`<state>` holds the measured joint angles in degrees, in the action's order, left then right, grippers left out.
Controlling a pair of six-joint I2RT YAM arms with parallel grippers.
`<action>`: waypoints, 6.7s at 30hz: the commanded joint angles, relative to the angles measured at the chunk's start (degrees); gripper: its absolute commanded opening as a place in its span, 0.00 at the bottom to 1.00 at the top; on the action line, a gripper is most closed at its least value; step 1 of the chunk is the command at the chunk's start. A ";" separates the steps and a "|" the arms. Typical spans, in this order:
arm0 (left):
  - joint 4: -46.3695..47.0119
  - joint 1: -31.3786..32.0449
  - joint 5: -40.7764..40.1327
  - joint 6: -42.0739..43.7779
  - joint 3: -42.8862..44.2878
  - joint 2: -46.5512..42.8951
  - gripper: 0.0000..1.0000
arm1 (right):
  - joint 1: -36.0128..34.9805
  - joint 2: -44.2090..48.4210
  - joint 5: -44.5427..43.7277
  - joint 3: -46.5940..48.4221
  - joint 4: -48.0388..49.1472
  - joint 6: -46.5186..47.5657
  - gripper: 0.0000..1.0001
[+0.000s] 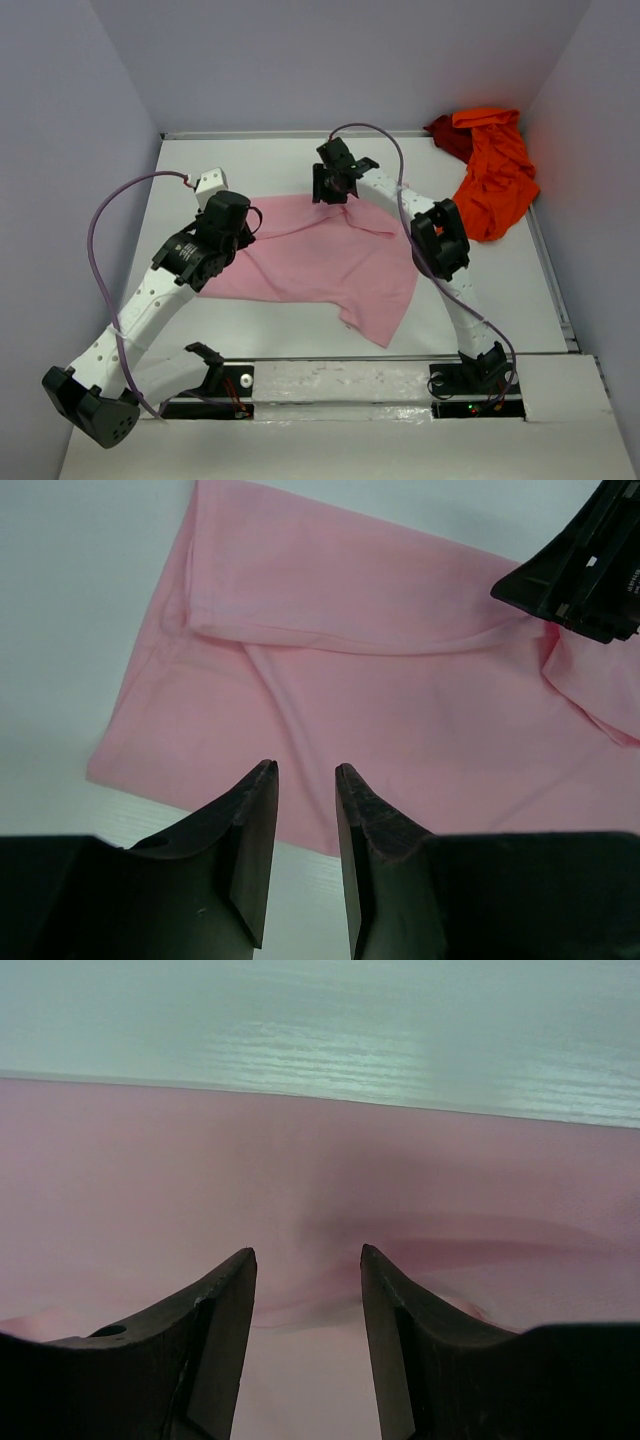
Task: Fold and stack the t-shirts
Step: Move the right arm to the center of the board with the 1/3-folded T-shirt, then pick up the 1/3-folded T-shirt from the center of the board.
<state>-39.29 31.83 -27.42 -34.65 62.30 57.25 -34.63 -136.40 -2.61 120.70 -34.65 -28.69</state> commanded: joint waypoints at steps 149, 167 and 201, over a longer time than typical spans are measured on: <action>8.97 0.16 -0.09 2.13 5.81 13.15 0.39 | 0.53 56.86 -0.29 -72.10 -7.54 -14.99 0.54; 8.00 0.24 -0.62 2.22 5.64 12.36 0.39 | 0.00 47.63 1.82 -71.57 -3.67 -13.41 0.54; 14.76 -15.75 6.49 -13.33 -7.90 24.91 0.40 | 0.00 47.54 4.28 -68.85 -3.58 -10.69 0.00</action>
<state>-28.40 18.04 -23.42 -44.27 54.74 79.68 -34.22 -89.38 1.06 49.54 -39.00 -40.40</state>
